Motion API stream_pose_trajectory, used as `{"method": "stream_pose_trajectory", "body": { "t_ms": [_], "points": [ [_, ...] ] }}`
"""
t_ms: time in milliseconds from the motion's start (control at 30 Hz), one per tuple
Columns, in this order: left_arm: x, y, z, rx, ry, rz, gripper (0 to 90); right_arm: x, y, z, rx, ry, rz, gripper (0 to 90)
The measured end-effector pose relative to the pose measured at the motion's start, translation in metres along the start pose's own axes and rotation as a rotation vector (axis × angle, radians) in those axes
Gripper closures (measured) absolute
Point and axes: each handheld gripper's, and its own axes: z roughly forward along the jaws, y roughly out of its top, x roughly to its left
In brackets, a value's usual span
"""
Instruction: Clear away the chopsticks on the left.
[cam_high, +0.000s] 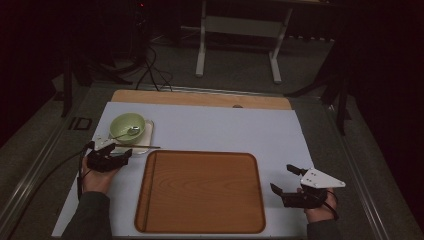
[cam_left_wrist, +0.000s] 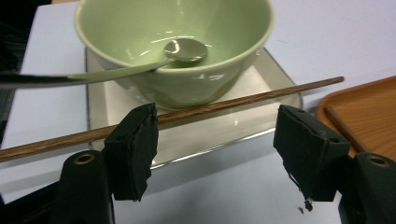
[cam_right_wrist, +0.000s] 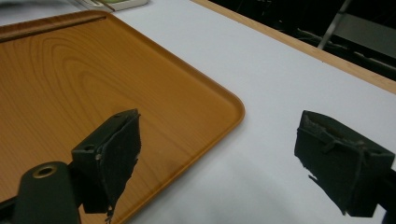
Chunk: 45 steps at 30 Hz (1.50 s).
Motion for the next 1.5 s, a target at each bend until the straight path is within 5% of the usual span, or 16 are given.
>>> {"method": "stream_pose_trajectory", "body": {
  "t_ms": [133, 233, 700, 1033, 1500],
  "points": [
    [0.001, 0.001, 0.0, -0.011, 0.009, -0.008, 31.5, 0.0, 0.0, 0.0, 0.002, 0.0, 0.0, 14.1],
    [0.001, 0.004, 0.003, 0.014, 0.029, 0.031, 31.2, 0.0, 0.0, 0.001, 0.003, 0.0, -0.001, 14.1],
    [0.014, 0.006, 0.015, -0.007, 0.024, -0.02, 30.1, 0.0, 0.0, 0.001, 0.007, 0.001, -0.002, 14.1],
    [0.014, 0.005, 0.02, -0.017, 0.035, -0.01, 29.6, 0.0, 0.0, 0.001, 0.005, 0.0, -0.004, 14.1],
    [0.014, 0.004, 0.024, 0.065, 0.026, 0.026, 38.6, 0.0, 0.0, 0.001, 0.006, 0.0, -0.005, 14.1]
  ]
}}
